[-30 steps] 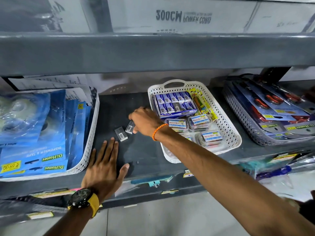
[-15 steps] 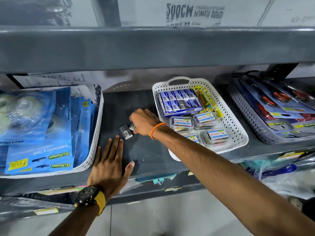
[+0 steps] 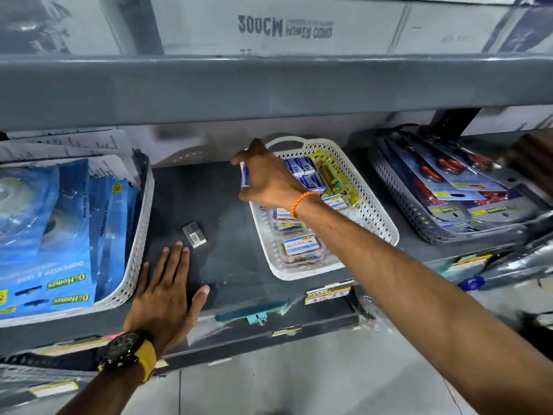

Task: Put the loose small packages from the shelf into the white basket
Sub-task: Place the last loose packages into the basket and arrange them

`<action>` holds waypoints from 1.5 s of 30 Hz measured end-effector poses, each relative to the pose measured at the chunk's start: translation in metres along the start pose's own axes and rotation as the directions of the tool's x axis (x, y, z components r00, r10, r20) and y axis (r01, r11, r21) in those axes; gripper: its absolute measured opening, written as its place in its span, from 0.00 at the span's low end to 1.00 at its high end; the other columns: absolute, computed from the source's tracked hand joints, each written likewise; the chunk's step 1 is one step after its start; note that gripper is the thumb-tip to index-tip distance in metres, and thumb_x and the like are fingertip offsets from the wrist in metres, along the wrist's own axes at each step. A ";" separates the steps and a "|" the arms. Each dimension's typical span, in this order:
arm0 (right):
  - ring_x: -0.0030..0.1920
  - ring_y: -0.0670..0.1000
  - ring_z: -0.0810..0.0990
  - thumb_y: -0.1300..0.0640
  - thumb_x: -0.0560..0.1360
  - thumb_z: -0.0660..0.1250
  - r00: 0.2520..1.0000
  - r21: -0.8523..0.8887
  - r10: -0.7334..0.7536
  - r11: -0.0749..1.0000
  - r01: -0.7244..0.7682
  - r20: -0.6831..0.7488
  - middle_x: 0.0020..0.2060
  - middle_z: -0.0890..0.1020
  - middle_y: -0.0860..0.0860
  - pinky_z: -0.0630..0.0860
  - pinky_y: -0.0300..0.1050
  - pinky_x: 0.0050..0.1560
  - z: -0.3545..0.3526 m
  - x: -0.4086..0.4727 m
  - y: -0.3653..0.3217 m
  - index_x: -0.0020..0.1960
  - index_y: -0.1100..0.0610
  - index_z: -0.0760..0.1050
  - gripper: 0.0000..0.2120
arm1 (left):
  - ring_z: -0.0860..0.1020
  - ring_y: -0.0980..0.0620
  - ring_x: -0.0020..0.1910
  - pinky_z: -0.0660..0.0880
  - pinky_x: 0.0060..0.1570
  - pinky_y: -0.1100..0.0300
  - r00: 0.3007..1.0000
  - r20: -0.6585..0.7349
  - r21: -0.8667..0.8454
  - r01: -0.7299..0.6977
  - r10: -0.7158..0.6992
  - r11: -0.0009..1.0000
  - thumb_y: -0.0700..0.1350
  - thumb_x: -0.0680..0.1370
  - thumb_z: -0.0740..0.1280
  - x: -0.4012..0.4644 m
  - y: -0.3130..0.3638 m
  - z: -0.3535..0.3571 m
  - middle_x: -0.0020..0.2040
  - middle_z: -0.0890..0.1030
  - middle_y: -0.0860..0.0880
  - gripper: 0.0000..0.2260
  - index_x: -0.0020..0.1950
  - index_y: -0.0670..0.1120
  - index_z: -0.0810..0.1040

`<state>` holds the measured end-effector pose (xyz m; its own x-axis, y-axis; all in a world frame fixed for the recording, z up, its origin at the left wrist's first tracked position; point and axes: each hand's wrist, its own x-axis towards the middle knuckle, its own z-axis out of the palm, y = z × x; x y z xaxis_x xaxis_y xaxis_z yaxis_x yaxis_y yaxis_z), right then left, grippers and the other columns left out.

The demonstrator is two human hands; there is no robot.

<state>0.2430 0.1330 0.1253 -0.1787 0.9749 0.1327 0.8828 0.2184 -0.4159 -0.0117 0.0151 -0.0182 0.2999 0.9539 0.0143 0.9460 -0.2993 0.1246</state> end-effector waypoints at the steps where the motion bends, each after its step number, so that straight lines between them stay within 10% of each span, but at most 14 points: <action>1: 0.56 0.59 0.79 0.56 0.64 0.76 1.000 0.000 0.027 1.000 -0.027 -0.015 0.61 0.70 0.57 0.73 0.41 0.56 -0.007 -0.002 0.013 0.65 0.54 0.75 0.30 | 0.48 0.47 0.82 0.50 0.80 0.40 1.000 -0.001 0.004 -0.006 0.006 1.000 0.68 0.78 0.42 0.000 0.000 0.000 0.84 0.49 0.47 0.40 0.83 0.44 0.50; 5: 0.56 0.50 0.77 0.60 0.63 0.78 0.991 0.098 0.133 0.987 -0.130 -0.024 0.59 0.72 0.50 0.75 0.38 0.61 -0.030 -0.008 0.064 0.64 0.56 0.77 0.30 | 0.52 0.45 0.82 0.53 0.79 0.39 1.000 -0.016 -0.015 -0.004 0.004 1.000 0.65 0.79 0.47 0.000 0.002 0.000 0.83 0.53 0.46 0.38 0.82 0.42 0.55; 8: 0.49 0.45 0.78 0.65 0.63 0.78 0.987 0.146 0.158 0.978 -0.151 -0.038 0.54 0.76 0.46 0.73 0.25 0.45 -0.036 -0.013 0.093 0.62 0.48 0.78 0.30 | 0.53 0.45 0.82 0.54 0.79 0.38 1.000 -0.017 -0.005 0.001 -0.001 1.000 0.64 0.79 0.48 0.001 0.003 0.000 0.83 0.54 0.46 0.38 0.82 0.42 0.56; 18: 0.51 0.56 0.81 0.75 0.65 0.75 0.936 0.318 0.344 0.882 -0.349 0.074 0.56 0.81 0.56 0.82 0.57 0.55 -0.022 -0.013 0.136 0.63 0.58 0.76 0.29 | 0.51 0.45 0.82 0.54 0.79 0.38 1.000 0.003 0.019 -0.009 0.009 1.000 0.65 0.79 0.47 0.002 -0.003 0.005 0.84 0.52 0.47 0.38 0.83 0.43 0.51; 32: 0.52 0.54 0.84 0.70 0.67 0.76 0.941 0.247 0.332 0.908 -0.337 0.064 0.60 0.82 0.53 0.80 0.54 0.59 -0.026 -0.016 0.130 0.65 0.57 0.77 0.28 | 0.51 0.47 0.82 0.54 0.78 0.40 0.999 -0.027 0.010 -0.016 0.016 1.000 0.67 0.80 0.44 0.003 -0.006 0.010 0.84 0.53 0.49 0.38 0.83 0.45 0.52; 38: 0.48 0.51 0.82 0.63 0.70 0.76 0.982 0.140 0.144 0.982 -0.127 -0.122 0.54 0.84 0.55 0.75 0.39 0.49 -0.015 -0.016 0.077 0.57 0.58 0.82 0.15 | 0.50 0.47 0.83 0.52 0.79 0.41 0.999 -0.043 -0.017 -0.011 0.010 1.000 0.66 0.79 0.47 0.002 -0.003 0.006 0.84 0.52 0.49 0.37 0.83 0.44 0.53; 45: 0.60 0.56 0.78 0.55 0.68 0.77 0.941 0.018 -0.268 0.963 0.270 0.207 0.58 0.81 0.54 0.69 0.44 0.54 0.056 -0.004 -0.039 0.63 0.55 0.79 0.24 | 0.50 0.47 0.82 0.53 0.79 0.41 1.000 -0.021 -0.001 0.002 -0.002 1.000 0.65 0.78 0.48 0.002 0.001 0.004 0.84 0.52 0.47 0.38 0.82 0.43 0.53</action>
<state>0.1850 0.1228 0.0911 -0.4948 0.8675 0.0501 0.7937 0.4747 -0.3804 -0.0094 0.0168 -0.0219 0.2957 0.9547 0.0344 0.9464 -0.2977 0.1258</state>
